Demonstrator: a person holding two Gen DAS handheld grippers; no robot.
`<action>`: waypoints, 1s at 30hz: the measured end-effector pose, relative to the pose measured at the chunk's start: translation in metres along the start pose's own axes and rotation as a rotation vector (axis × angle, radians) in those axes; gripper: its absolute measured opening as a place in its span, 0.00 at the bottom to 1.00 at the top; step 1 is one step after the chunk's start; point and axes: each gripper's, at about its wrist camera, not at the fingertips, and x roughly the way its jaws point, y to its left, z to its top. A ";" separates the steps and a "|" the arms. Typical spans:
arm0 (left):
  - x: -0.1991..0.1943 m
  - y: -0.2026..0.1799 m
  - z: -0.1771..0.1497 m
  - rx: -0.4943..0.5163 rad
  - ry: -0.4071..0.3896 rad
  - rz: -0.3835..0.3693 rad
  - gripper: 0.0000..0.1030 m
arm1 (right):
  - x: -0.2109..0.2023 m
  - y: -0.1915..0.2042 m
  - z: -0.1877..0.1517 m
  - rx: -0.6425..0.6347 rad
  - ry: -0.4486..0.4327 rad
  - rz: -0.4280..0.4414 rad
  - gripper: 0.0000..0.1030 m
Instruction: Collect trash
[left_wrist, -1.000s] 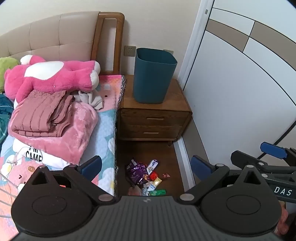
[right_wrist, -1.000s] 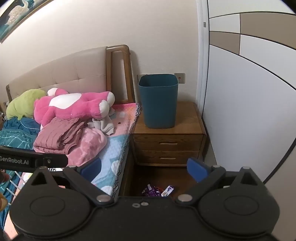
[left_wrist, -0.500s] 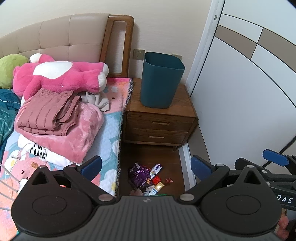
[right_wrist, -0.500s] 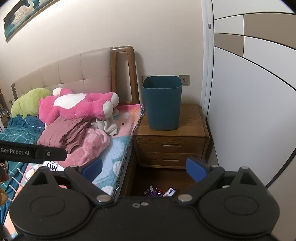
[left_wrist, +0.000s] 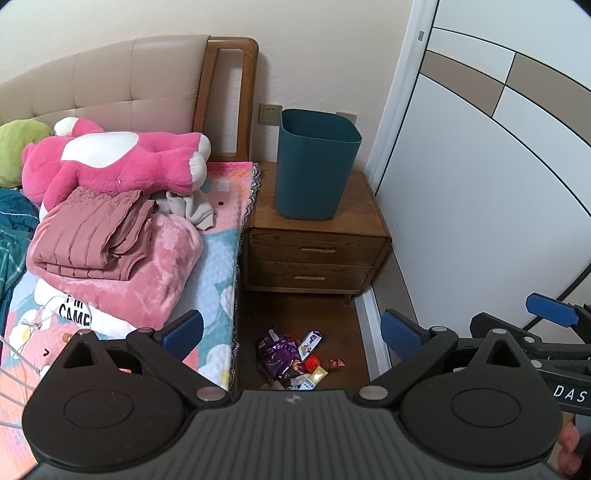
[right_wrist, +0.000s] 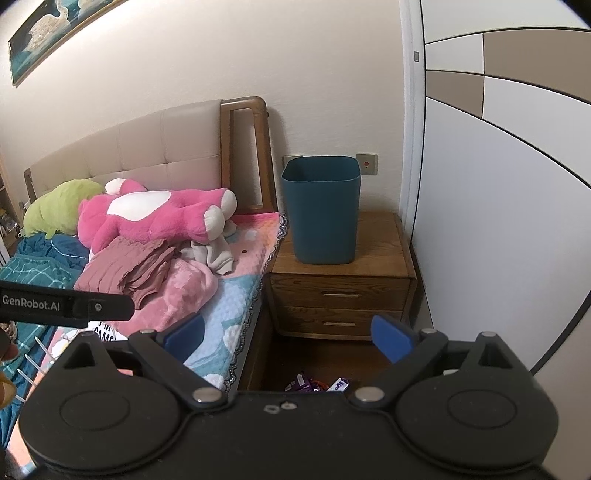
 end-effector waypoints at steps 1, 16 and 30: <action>0.000 0.000 0.001 0.005 0.002 -0.004 1.00 | 0.000 0.000 0.000 0.002 0.000 -0.002 0.95; -0.013 0.001 0.004 0.076 -0.025 -0.085 1.00 | -0.004 -0.003 0.002 0.055 -0.013 -0.027 0.94; -0.005 -0.001 0.009 0.142 -0.018 -0.134 1.00 | -0.009 0.003 0.004 0.039 -0.044 -0.047 0.94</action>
